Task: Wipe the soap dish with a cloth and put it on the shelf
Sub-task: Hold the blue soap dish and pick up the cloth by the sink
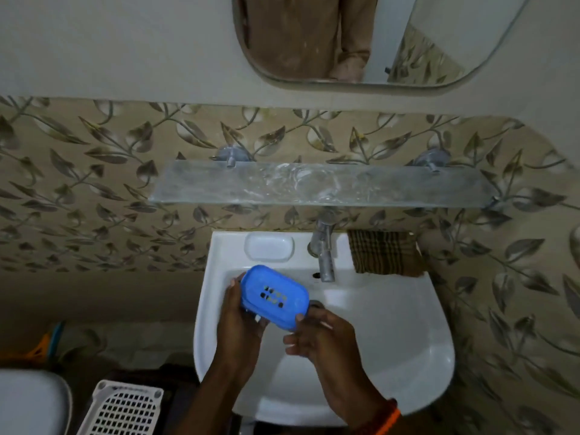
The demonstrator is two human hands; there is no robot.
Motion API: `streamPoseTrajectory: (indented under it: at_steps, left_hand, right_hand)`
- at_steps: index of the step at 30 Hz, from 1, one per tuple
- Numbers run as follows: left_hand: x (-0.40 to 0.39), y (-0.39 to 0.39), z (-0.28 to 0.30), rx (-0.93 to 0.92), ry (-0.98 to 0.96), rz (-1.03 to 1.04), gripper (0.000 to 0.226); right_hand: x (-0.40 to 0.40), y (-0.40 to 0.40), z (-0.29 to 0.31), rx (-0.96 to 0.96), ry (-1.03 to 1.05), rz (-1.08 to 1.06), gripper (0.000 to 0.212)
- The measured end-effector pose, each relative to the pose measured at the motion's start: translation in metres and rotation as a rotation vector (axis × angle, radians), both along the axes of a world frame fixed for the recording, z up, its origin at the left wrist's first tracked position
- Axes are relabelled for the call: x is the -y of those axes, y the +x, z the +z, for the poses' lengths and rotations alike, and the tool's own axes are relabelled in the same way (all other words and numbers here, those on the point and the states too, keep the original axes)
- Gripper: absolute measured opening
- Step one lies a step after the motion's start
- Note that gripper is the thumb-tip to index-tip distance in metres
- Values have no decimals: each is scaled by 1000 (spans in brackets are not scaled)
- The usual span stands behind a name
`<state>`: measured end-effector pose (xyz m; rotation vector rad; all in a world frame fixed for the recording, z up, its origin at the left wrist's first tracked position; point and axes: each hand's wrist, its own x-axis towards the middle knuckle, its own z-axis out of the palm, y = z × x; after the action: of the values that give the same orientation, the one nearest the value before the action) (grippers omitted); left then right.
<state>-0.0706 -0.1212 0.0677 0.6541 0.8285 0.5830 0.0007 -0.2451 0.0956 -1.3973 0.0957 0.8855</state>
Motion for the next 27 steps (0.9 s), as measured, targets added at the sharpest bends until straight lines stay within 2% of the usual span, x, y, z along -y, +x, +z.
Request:
streamPoseTrajectory:
  at_steps: [4,6,8,9,10,12,13,15,18,22,26,27]
  left_hand:
    - [33,7,0,177,-281,-38,75]
    - [39,9,-4,221,-354,-67,82]
    - [40,13,-10,216,-409,-75,83]
    - [40,13,-11,200,-426,-74,85]
    - [40,12,-12,179,-441,-73,87]
    - [44,9,-13,143,-469,-78,89]
    - [47,8,-14,123,-477,-81,89]
    - [53,8,-11,104,-497,-91,85]
    - [57,12,-7,66,-482,-114,80]
    - [48,17,-8,12,-420,-149,81]
    - [47,18,-6,5,-372,-175,82]
    - [48,19,-5,4,-363,-184,81]
  right_hand:
    - [30,-7,6,-158,19,35,26]
    - [43,-4,7,-170,6,95,26]
    - [56,13,4,-105,-48,166,28]
    - [62,28,-3,12,-113,179,30]
    - [66,47,-15,220,-207,189,30]
    - [71,93,-45,758,-440,186,15]
    - [70,116,-58,969,-549,195,9]
    - [66,160,-84,1258,-768,257,30]
    - [53,197,-98,1459,-900,403,42]
    - [40,213,-114,1533,-917,495,46]
    - [35,216,-122,1666,-885,456,14]
    - [34,216,-121,1686,-862,434,12]
